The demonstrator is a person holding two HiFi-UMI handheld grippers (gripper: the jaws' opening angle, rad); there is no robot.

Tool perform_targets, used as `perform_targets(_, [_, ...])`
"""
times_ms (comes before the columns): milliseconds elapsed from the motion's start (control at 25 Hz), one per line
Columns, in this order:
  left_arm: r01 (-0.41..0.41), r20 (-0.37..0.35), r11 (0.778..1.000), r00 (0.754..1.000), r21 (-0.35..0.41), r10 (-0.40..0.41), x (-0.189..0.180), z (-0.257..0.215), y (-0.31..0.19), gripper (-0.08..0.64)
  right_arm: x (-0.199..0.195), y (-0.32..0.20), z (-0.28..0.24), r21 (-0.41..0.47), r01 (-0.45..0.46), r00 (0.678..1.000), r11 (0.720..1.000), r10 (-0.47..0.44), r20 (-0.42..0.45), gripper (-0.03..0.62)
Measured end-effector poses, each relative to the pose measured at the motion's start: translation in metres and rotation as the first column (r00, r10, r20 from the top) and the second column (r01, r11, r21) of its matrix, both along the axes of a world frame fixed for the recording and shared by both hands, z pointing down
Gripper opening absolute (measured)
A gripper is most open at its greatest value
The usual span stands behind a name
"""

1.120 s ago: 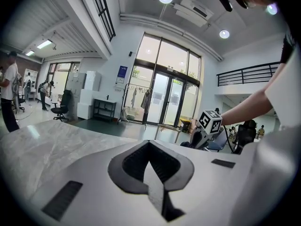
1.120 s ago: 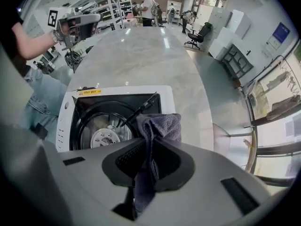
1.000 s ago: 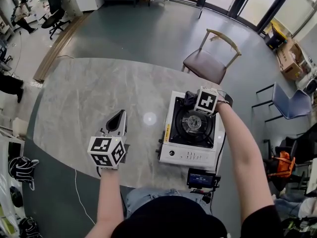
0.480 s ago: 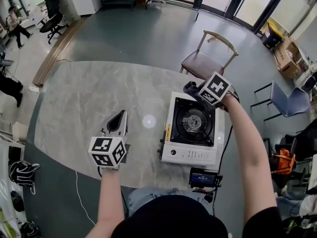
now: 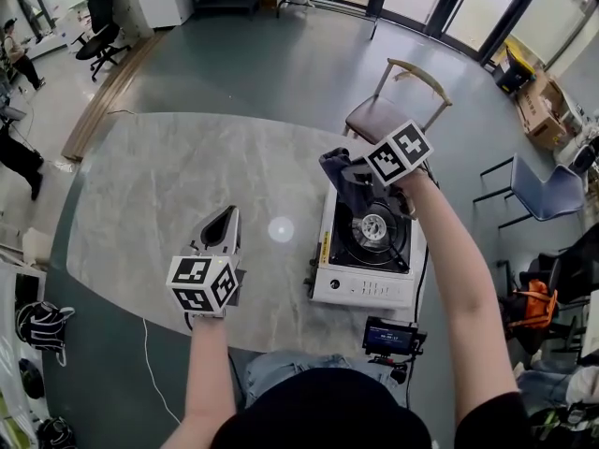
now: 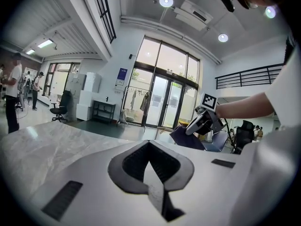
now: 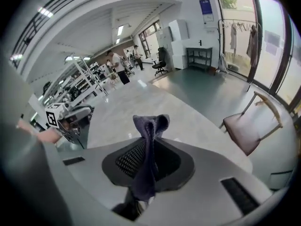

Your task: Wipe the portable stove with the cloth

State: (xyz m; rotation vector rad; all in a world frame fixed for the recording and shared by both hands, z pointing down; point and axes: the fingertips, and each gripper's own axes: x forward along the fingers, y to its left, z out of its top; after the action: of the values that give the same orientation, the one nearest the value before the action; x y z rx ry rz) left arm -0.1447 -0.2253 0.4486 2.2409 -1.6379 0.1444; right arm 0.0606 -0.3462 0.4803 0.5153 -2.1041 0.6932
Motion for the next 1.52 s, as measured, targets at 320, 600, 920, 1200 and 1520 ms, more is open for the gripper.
perform_targets(320, [0.042, -0.016, 0.999, 0.999, -0.014, -0.042, -0.023, 0.006, 0.006, -0.002, -0.006, 0.016, 0.054, -0.037, -0.007, 0.990, 0.999, 0.002, -0.140, 0.067])
perform_targets(600, [0.049, -0.015, 0.999, 0.999, -0.012, -0.050, -0.030, 0.006, 0.005, -0.002, 0.010, 0.010, 0.095, 0.089, -0.063, 0.961, 0.994, 0.085, -0.262, 0.067])
perform_targets(920, [0.023, -0.019, 1.000, 1.000, -0.011, -0.024, -0.020, 0.005, 0.003, -0.002, 0.000, 0.027, 0.092, 0.187, 0.083, 0.942, 0.979, -0.016, -0.335, 0.067])
perform_targets(1200, [0.000, -0.015, 1.000, 1.000, -0.003, 0.000, -0.013, 0.001, 0.003, -0.002, -0.009, 0.060, 0.093, 0.135, 0.163, 0.940, 0.977, -0.112, -0.322, 0.067])
perform_targets(1520, [-0.018, -0.008, 1.000, 1.000, 0.010, 0.018, -0.011, -0.005, 0.008, -0.002, -0.030, 0.119, 0.102, -0.017, 0.246, 0.943, 0.969, -0.243, -0.229, 0.067])
